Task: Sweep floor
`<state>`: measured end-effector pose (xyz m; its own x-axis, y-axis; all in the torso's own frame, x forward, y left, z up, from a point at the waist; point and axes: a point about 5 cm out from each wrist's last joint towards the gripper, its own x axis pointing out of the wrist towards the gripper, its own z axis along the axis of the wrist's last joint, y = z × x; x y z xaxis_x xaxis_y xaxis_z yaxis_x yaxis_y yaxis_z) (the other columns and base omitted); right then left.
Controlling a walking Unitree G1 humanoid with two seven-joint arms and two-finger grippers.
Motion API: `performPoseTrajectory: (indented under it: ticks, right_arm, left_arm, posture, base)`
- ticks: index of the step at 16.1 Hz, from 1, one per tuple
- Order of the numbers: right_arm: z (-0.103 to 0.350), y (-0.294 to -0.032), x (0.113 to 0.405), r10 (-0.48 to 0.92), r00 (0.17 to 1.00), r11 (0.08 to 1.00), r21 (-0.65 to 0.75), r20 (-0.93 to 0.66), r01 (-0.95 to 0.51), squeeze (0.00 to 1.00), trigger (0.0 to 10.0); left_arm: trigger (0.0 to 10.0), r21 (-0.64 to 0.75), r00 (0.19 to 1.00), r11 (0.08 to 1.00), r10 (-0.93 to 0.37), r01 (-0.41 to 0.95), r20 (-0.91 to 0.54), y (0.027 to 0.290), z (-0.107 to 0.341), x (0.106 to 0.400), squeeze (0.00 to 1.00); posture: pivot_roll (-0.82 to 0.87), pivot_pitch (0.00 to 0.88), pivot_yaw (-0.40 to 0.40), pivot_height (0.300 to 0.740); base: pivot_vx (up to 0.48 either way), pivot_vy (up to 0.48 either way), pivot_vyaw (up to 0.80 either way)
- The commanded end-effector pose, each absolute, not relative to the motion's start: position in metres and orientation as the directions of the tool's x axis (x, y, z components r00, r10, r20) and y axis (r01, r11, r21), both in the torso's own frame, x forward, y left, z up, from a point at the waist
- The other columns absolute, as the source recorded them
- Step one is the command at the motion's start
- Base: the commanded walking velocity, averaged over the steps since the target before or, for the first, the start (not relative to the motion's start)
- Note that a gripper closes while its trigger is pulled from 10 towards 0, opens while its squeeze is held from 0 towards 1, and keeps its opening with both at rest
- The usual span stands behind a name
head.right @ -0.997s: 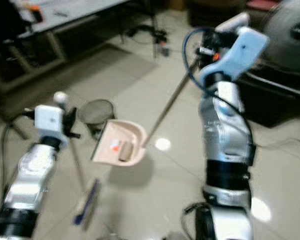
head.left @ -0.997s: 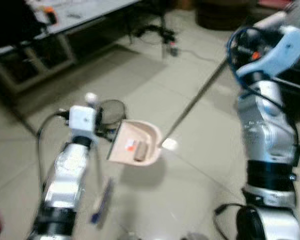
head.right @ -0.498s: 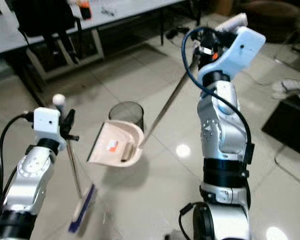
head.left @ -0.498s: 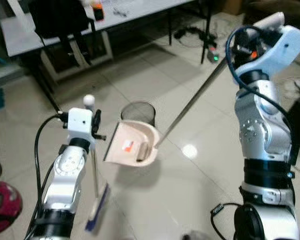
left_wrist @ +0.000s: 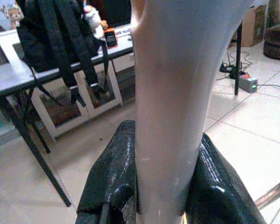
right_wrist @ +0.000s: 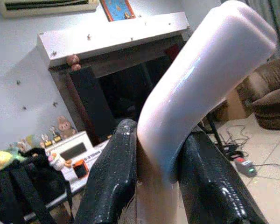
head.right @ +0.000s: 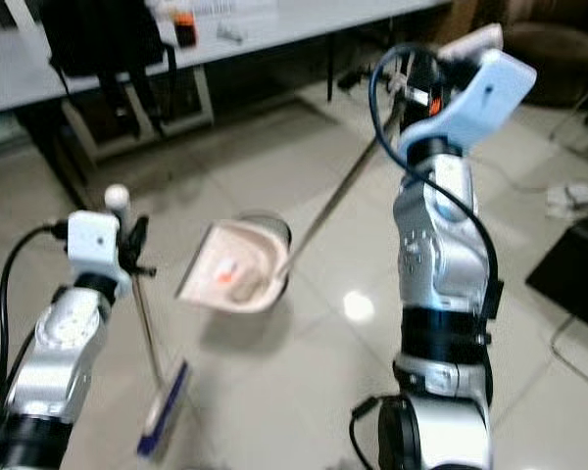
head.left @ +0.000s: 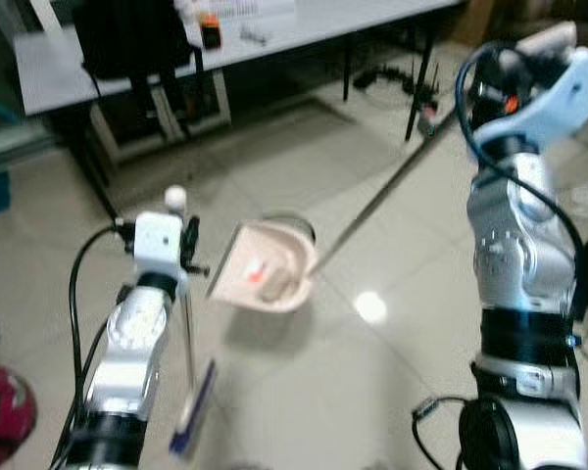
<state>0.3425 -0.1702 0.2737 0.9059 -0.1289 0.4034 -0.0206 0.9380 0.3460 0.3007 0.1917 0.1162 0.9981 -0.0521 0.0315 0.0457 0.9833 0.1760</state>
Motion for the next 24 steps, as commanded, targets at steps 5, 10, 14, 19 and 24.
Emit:
performPoseTrajectory:
  ticks: [5,10,14,19,24]
  right_arm:
    - [0.2876,-0.1845,0.3387,-0.189,0.867,0.934,0.357,0.460,0.015,0.00,10.0]
    - [0.2870,-0.1880,0.3393,-0.209,0.864,0.931,0.363,0.457,0.033,0.00,10.0]
    - [0.2865,-0.1882,0.3393,-0.219,0.861,0.927,0.374,0.458,0.036,0.00,10.0]
    - [0.2868,-0.1896,0.3397,-0.225,0.858,0.927,0.372,0.461,0.043,0.00,10.0]
    - [0.2863,-0.1895,0.3393,-0.229,0.856,0.927,0.373,0.463,0.046,0.00,10.0]
  left_arm:
    - [10.0,0.177,0.995,0.982,-0.072,0.060,0.064,0.1851,0.1226,0.3025,0.00]
    - [10.0,0.177,0.995,0.982,-0.077,0.064,0.063,0.1841,0.1225,0.3024,0.00]
    - [10.0,0.175,0.995,0.982,-0.080,0.068,0.064,0.1838,0.1228,0.3030,0.00]
    - [10.0,0.174,0.994,0.982,-0.084,0.071,0.066,0.1834,0.1237,0.3040,0.00]
    - [10.0,0.177,0.994,0.981,-0.090,0.077,0.066,0.1833,0.1244,0.3049,0.00]
  posture:
    - [0.01,0.041,0.060,0.740]
    - [0.00,0.043,0.062,0.740]
    - [0.00,0.041,0.064,0.740]
    - [0.00,0.039,0.065,0.740]
    - [0.01,0.038,0.069,0.740]
  base:
    - [0.407,0.000,0.00]
    - [0.411,0.000,0.00]
    - [0.422,0.000,0.00]
    - [0.424,0.000,0.00]
    - [0.424,0.000,0.00]
